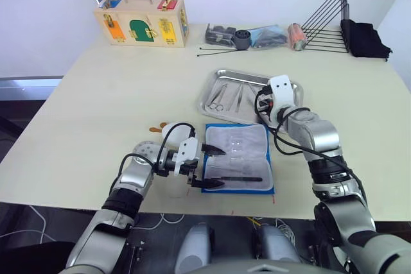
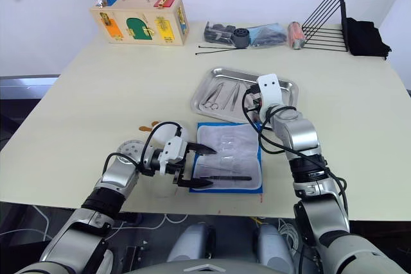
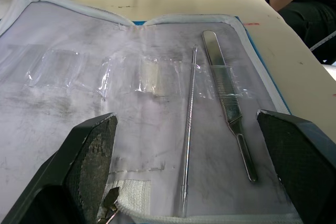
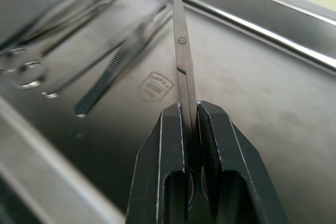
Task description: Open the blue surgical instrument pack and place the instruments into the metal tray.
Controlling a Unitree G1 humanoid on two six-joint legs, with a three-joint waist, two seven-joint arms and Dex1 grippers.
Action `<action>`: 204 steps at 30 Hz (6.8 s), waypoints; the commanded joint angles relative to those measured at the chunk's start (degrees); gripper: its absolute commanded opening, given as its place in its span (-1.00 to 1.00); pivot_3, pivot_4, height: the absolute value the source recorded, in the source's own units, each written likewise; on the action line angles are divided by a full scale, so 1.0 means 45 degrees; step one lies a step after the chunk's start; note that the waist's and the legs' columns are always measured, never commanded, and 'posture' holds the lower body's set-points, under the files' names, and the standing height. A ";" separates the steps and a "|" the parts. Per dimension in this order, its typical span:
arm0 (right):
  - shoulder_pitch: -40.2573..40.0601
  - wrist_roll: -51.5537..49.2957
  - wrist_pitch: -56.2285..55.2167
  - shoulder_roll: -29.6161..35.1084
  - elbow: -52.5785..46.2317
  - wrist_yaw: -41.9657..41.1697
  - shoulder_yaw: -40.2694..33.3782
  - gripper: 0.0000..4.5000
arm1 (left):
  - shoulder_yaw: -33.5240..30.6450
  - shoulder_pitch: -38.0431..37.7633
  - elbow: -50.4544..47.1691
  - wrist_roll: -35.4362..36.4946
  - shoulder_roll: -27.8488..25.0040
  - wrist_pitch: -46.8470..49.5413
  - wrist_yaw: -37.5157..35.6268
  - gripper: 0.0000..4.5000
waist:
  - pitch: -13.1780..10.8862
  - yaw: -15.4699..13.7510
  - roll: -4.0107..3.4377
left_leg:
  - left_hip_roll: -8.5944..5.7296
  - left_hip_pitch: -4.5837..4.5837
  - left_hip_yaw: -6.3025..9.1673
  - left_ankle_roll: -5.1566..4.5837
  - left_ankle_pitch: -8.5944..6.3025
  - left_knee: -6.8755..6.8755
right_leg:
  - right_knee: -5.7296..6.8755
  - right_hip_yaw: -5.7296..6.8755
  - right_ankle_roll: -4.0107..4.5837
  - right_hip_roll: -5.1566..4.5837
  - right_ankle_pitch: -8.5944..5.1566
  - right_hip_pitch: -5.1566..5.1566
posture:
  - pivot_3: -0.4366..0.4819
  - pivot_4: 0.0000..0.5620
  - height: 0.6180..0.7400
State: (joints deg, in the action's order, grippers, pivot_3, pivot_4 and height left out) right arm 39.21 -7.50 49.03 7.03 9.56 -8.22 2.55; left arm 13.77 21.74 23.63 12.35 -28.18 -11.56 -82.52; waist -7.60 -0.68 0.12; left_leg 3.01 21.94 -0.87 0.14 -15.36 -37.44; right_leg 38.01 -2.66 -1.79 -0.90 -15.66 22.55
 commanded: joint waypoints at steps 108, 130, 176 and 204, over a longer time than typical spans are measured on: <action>-0.4592 0.0277 -0.8548 0.5104 -0.2911 -1.1353 0.3716 0.87 | 0.0897 -0.0716 0.0978 -0.0951 -0.0077 0.0857 0.0116 1.00 | -0.0008 -0.0006 0.0023 | -0.0056 -0.0022 0.0003 -0.0013 -0.0008 0.0010 | -0.0022 -0.0082 -0.0036 0.0007 -0.0024 -0.0023 | -0.05 -0.47 1.00; -0.4538 0.1084 -1.0094 0.5678 -0.1383 -1.2385 0.4539 0.87 | 0.0847 -0.0764 0.0969 -0.0949 -0.0165 0.0807 0.0131 1.00 | 0.0018 0.0003 0.0034 | -0.0056 -0.0031 0.0001 -0.0013 -0.0007 0.0010 | -0.0018 -0.0085 -0.0033 0.0007 -0.0021 -0.0028 | -0.05 -0.47 1.00; -0.4607 0.0169 -0.7716 0.7758 -0.5211 -1.2612 0.3248 -0.99 | 0.0932 -0.0800 0.0971 -0.0939 -0.0047 0.0877 0.0219 1.00 | 0.0142 0.0159 0.0066 | -0.0058 -0.0068 0.0018 -0.0016 -0.0010 0.0011 | -0.0034 -0.0070 -0.0015 0.0000 -0.0060 -0.0086 | -0.05 -0.47 1.00; -0.6803 -0.0558 -0.9379 1.1003 -0.5531 -1.3484 0.0279 -0.99 | 0.0905 -0.0626 0.1605 -0.1064 0.0152 0.0537 0.0194 1.00 | 0.0113 -0.0011 0.0075 | -0.0069 -0.0052 0.0017 -0.0019 -0.0011 0.0011 | -0.0043 -0.0071 -0.0050 -0.0012 -0.0085 -0.0074 | -0.05 -0.47 1.00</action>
State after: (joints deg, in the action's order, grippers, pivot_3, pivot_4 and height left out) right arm 8.80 -8.74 8.71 55.73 -14.64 -68.43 6.38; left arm 14.18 22.01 24.84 12.25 -27.24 -11.11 -82.10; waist -7.10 -0.73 0.46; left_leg 2.70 21.71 -0.80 0.06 -15.41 -37.39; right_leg 37.82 -2.98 -2.02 -0.95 -16.04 22.22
